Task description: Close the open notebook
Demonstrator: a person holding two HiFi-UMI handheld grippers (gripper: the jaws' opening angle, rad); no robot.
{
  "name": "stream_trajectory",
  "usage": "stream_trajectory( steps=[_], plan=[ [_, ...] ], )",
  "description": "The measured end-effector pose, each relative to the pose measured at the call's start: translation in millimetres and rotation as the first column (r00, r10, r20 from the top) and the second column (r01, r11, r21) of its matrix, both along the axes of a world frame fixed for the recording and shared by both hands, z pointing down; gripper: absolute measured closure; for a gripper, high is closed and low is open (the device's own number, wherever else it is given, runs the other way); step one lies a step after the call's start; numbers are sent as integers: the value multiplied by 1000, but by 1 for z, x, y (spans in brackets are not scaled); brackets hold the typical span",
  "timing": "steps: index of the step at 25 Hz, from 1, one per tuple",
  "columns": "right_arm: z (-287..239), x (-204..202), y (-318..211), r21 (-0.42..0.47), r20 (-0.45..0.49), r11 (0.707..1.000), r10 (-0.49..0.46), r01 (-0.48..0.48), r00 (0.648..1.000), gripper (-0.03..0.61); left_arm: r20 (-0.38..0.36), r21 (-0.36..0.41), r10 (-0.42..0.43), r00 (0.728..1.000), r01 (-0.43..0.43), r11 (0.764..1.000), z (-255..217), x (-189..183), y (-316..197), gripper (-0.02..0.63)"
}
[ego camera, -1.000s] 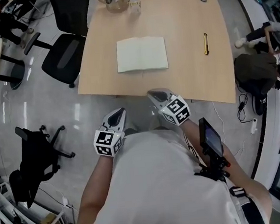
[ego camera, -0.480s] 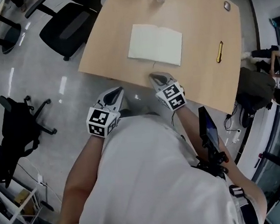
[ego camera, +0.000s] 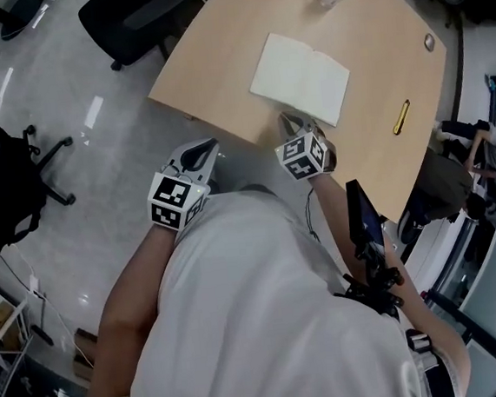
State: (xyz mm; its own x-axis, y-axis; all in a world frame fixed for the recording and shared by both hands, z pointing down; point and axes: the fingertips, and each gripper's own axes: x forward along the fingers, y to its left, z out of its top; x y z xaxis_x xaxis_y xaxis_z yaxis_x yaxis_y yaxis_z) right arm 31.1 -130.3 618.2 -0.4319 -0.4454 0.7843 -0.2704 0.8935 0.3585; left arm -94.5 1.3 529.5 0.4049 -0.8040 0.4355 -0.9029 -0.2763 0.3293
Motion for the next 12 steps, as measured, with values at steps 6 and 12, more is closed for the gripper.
stream_trajectory(
  steps=[6,12],
  plan=[
    [15,-13,-21,137,-194,984,-91,119,977,560,-20,-22,-37,999,37,999,5,-19,12,601],
    [23,-32,-24,181,-257,965,-139,189,956,554,-30,-37,-76,997,75,997,11,-41,16,601]
  ],
)
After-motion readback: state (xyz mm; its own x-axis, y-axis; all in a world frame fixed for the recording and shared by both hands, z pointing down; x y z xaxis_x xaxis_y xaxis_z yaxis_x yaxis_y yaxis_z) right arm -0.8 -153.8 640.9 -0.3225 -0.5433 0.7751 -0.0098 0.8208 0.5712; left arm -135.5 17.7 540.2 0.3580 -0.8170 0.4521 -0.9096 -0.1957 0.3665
